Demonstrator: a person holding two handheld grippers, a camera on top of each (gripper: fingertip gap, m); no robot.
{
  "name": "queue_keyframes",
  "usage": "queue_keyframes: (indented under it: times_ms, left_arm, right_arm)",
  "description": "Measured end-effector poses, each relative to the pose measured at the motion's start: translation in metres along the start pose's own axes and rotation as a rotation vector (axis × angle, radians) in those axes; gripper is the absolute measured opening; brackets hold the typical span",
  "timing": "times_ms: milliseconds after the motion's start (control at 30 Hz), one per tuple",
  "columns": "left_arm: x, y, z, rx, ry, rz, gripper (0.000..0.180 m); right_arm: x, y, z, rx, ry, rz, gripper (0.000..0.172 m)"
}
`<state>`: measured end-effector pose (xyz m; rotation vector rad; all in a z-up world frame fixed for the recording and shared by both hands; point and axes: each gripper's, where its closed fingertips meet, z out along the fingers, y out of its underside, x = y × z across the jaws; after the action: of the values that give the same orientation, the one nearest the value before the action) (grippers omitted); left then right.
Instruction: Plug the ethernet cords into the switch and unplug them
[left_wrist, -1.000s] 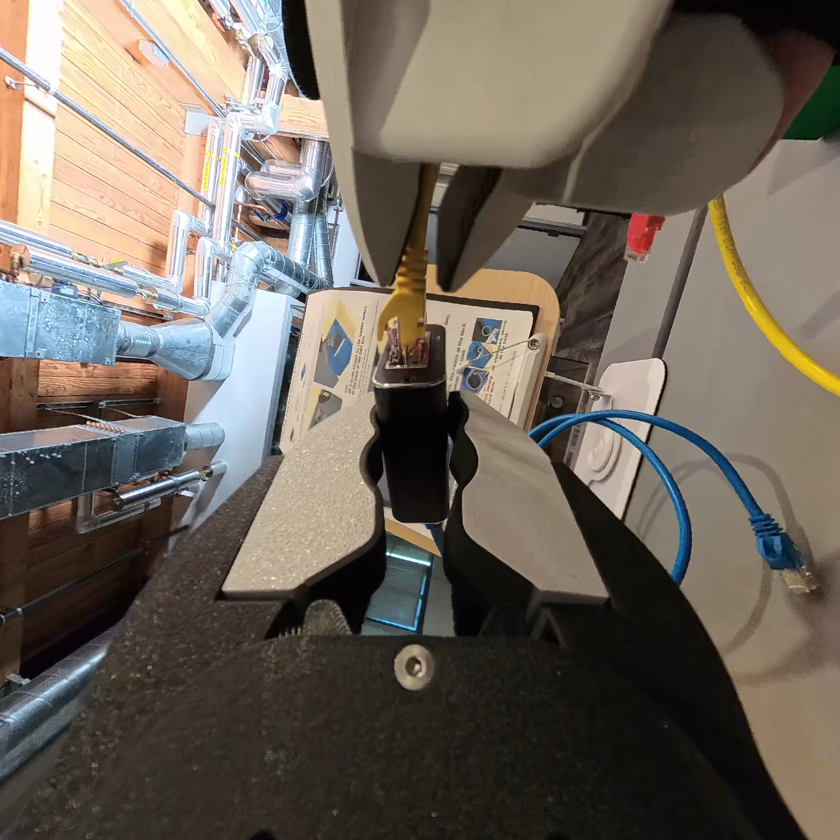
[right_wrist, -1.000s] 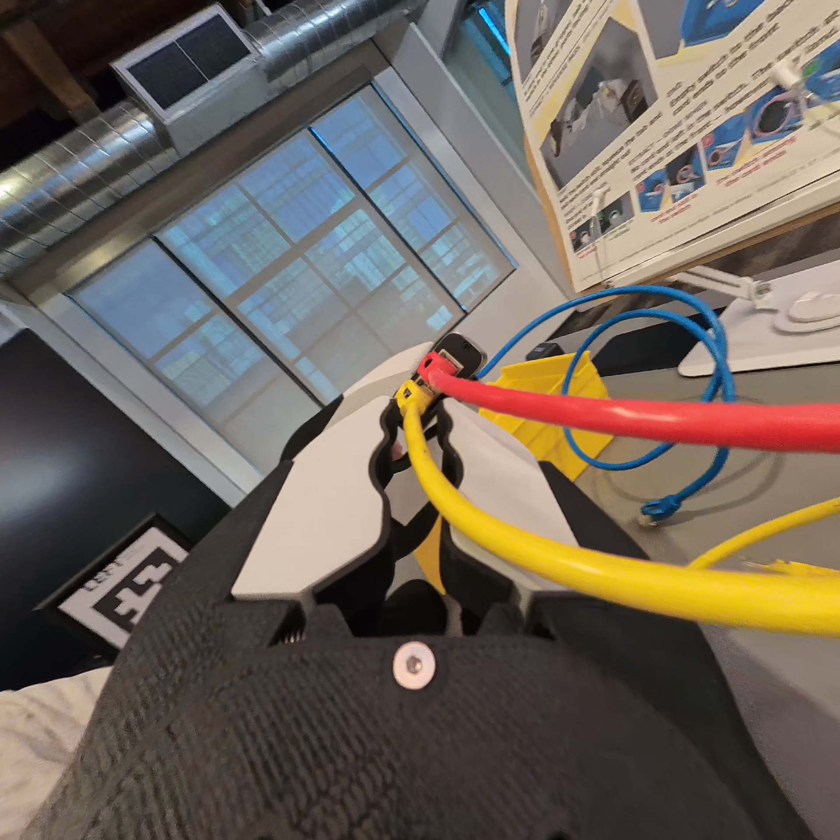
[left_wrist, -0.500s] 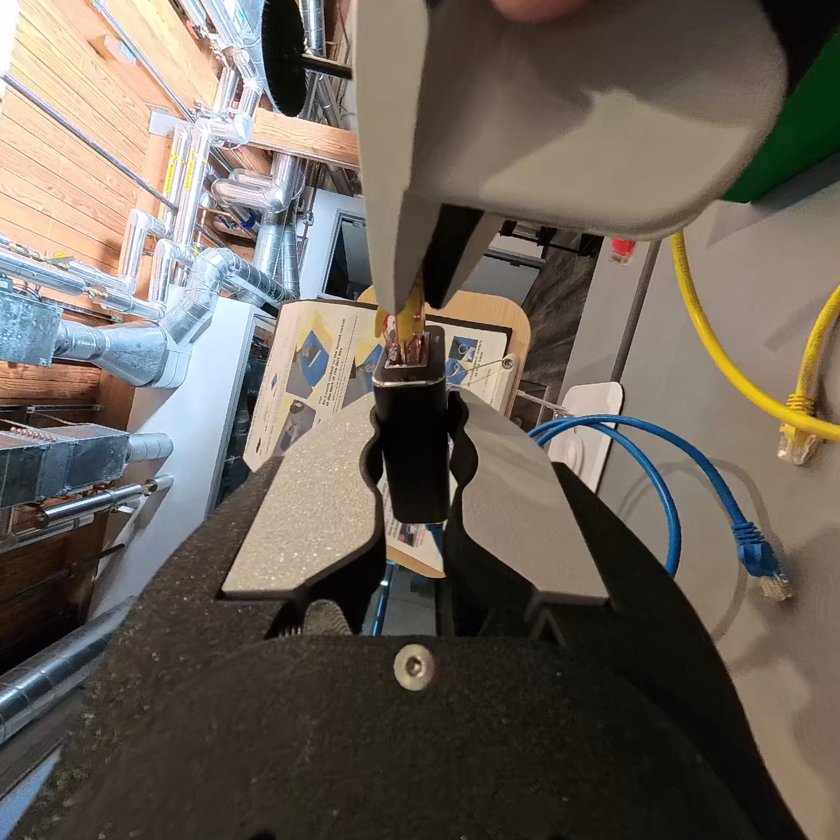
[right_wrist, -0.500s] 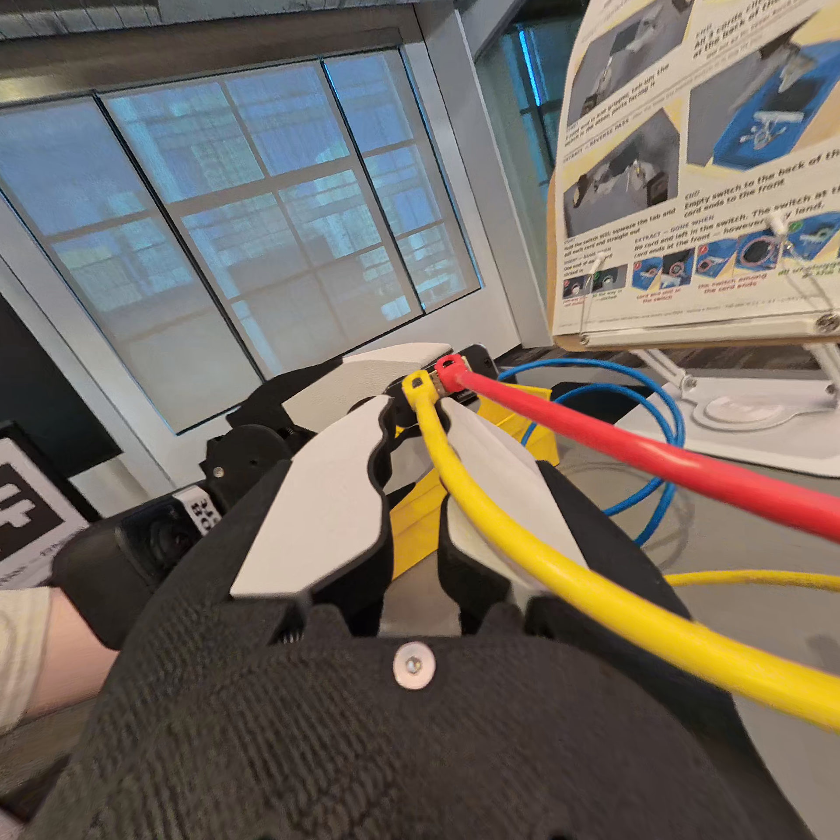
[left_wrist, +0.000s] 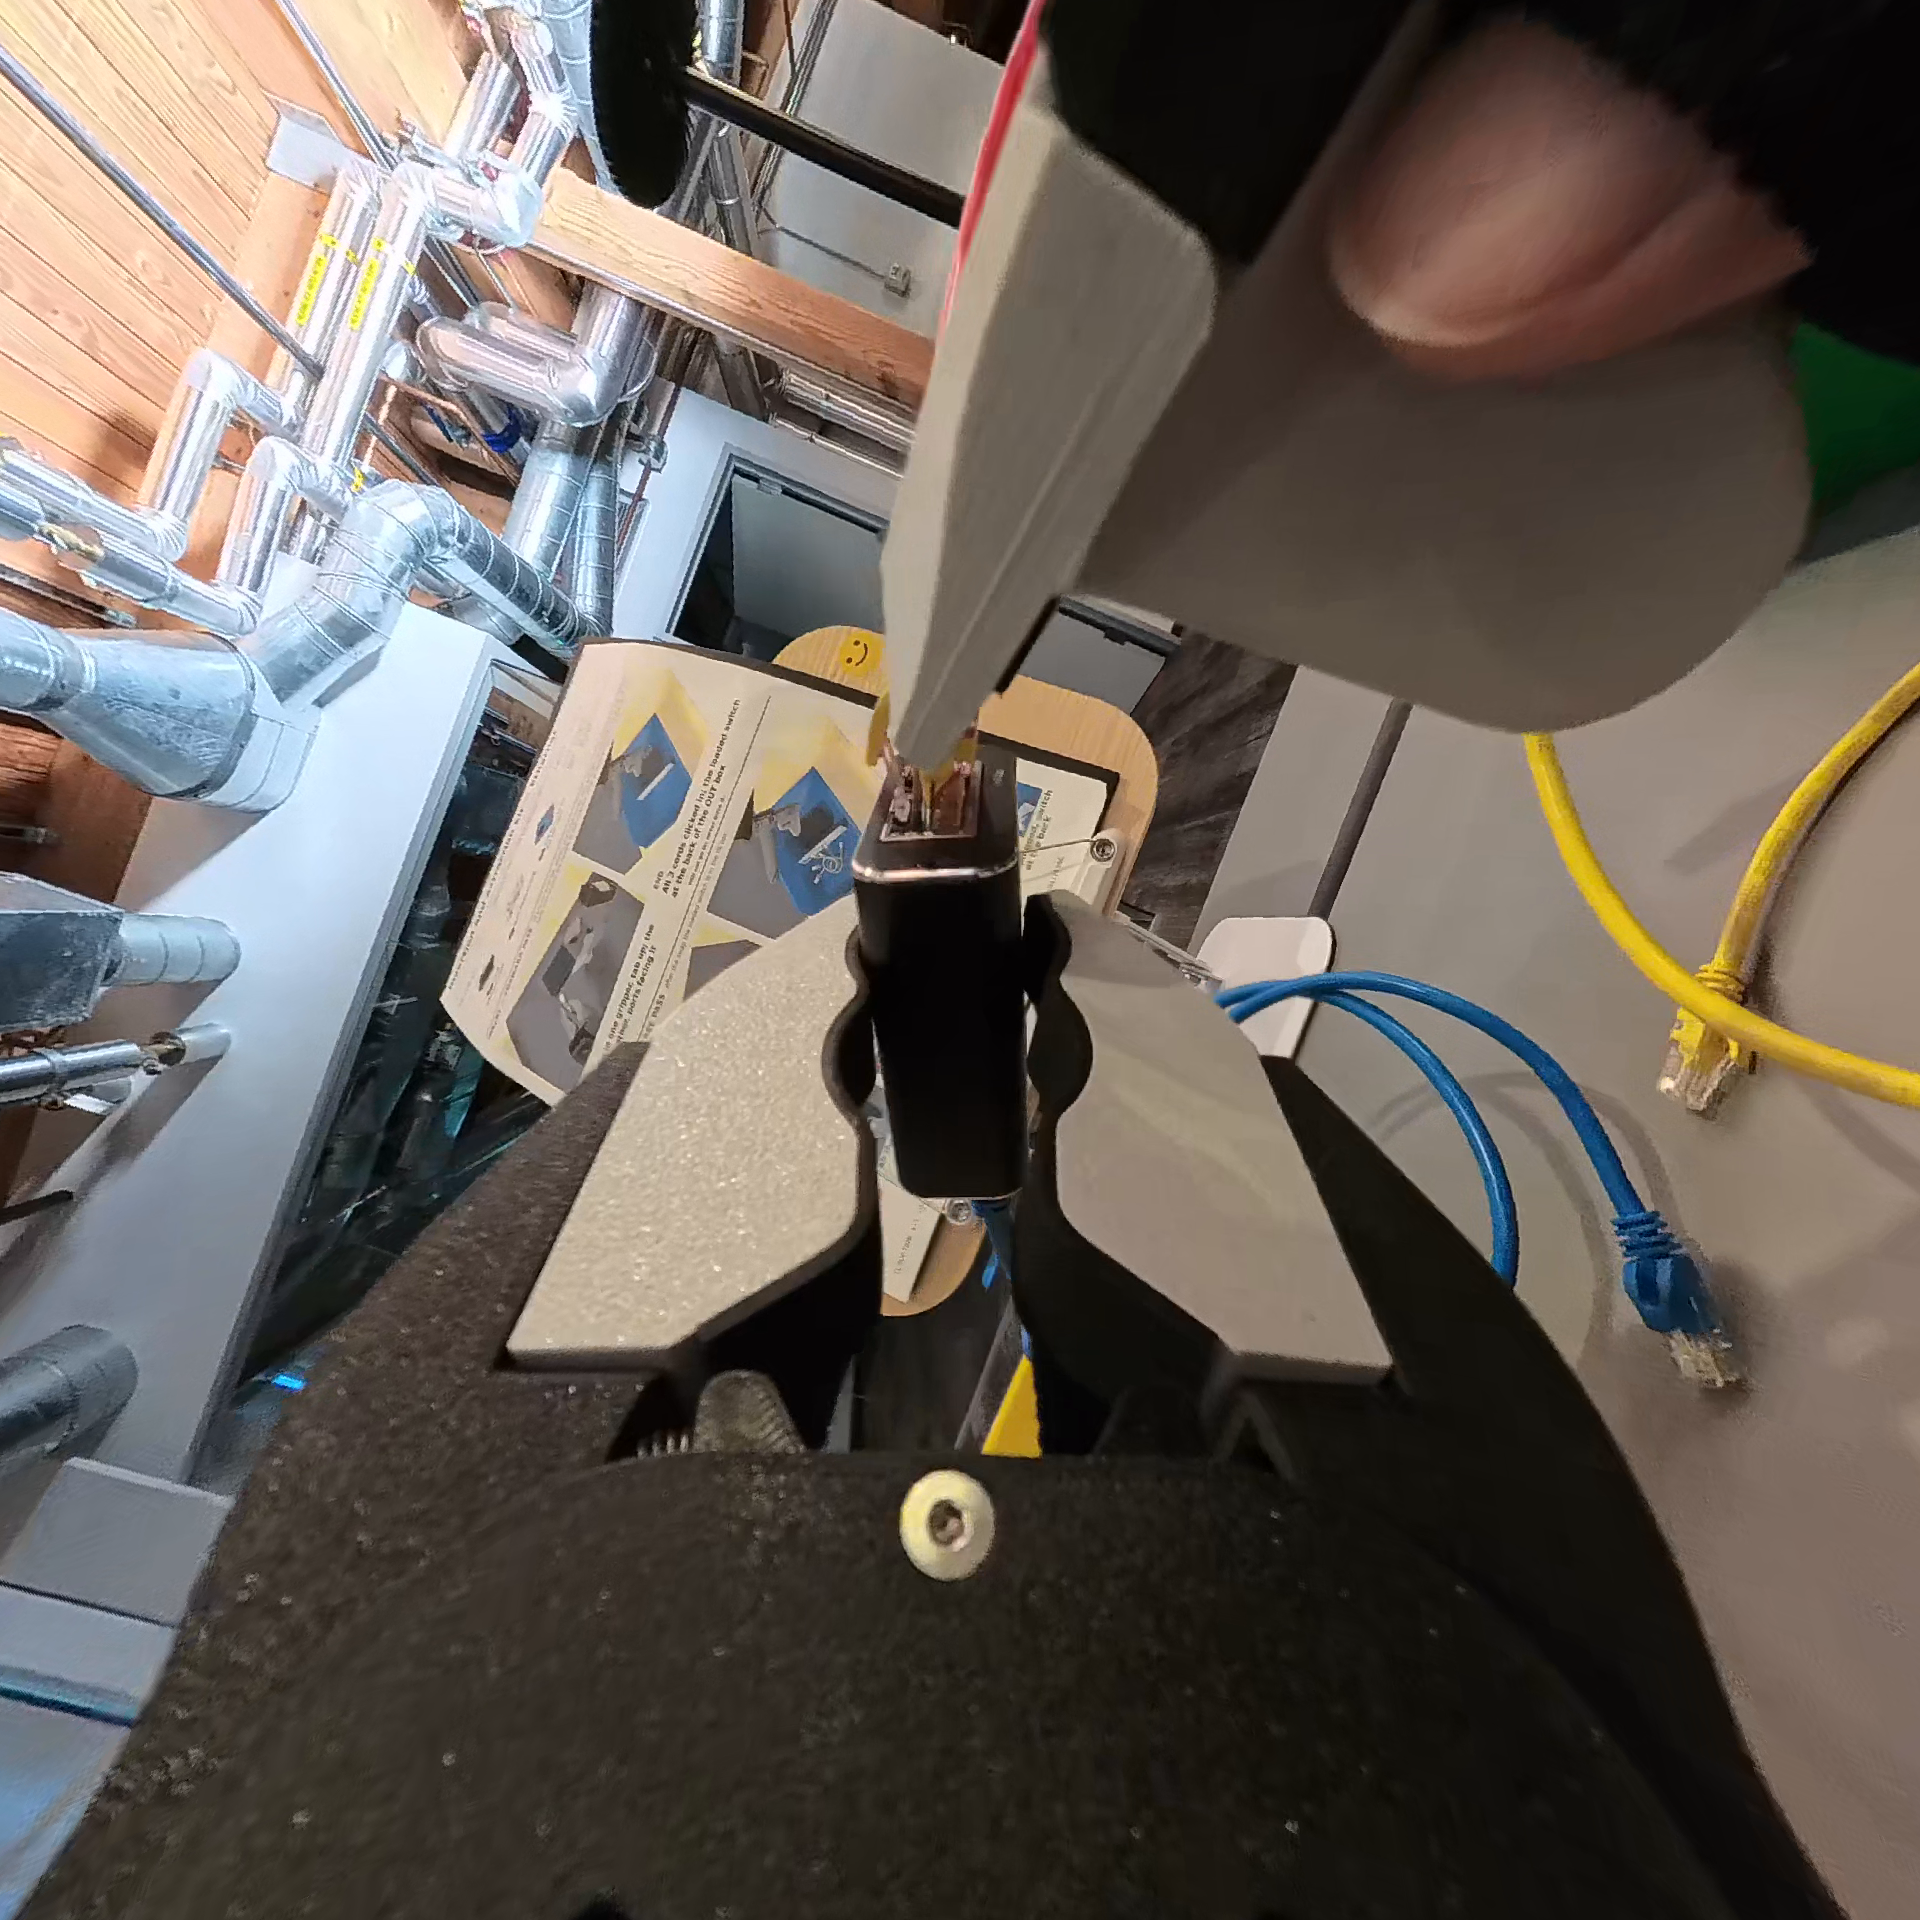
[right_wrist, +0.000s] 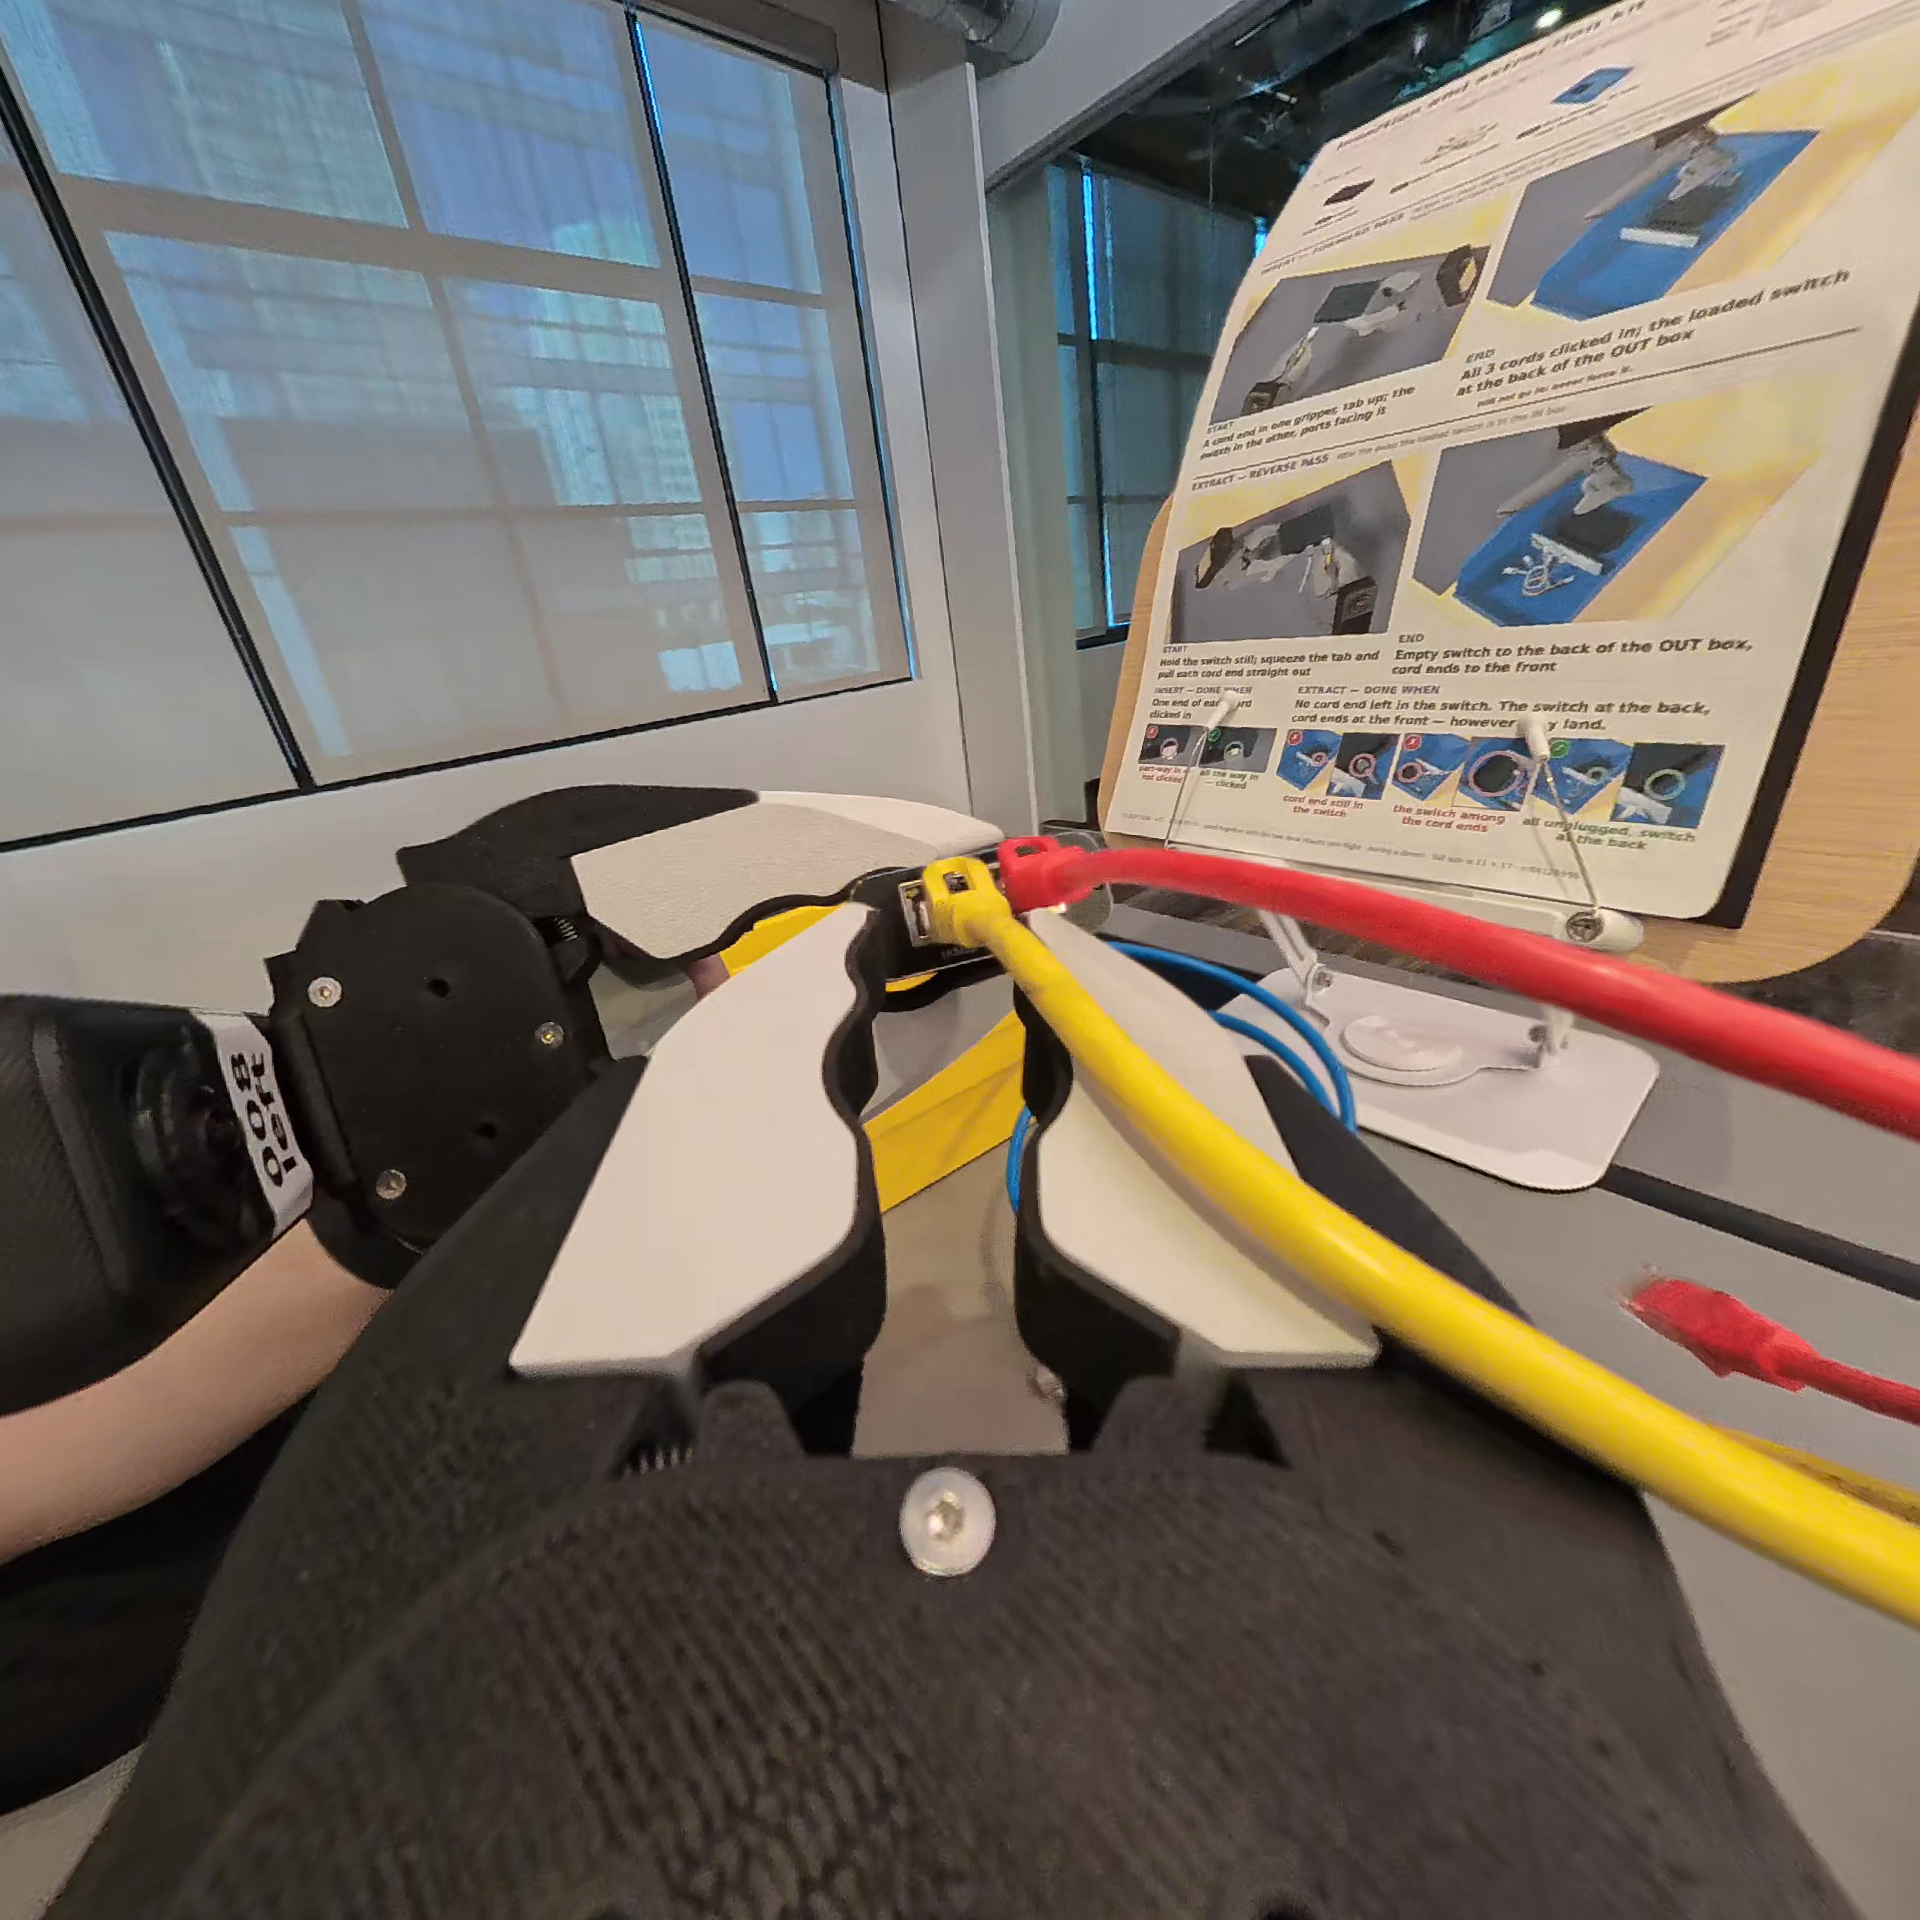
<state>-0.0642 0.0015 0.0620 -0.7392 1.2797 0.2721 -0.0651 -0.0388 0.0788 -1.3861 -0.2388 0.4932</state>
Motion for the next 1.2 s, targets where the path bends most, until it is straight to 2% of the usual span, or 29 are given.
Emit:
queue_keyframes:
  times_ms: [133,333,567,733,833,1200]
  left_arm:
    - [-0.002,0.000,0.000,0.003,0.001,-0.022,0.025]
    - [-0.002,-0.001,-0.003,0.013,0.006,-0.034,0.025]
    - [0.003,-0.002,-0.003,0.011,0.026,-0.056,0.025]
    - [0.003,0.000,-0.004,0.006,0.023,-0.064,0.025]
    - [0.003,0.001,-0.004,0.004,0.021,-0.065,0.025]
    - [0.001,-0.001,-0.006,0.017,0.019,-0.088,0.025]
  right_arm:
    - [-0.002,-0.002,0.002,0.003,0.027,-0.070,0.025]
    - [-0.003,-0.003,0.000,0.027,-0.014,-0.030,0.023]
    - [0.001,0.001,0.000,-0.001,0.063,-0.132,0.020]
    - [0.001,0.001,0.002,-0.012,0.062,-0.084,0.022]
    - [0.006,0.001,0.002,-0.021,0.120,-0.093,0.024]
    - [0.002,-0.007,-0.005,0.087,0.101,-0.174,0.020]
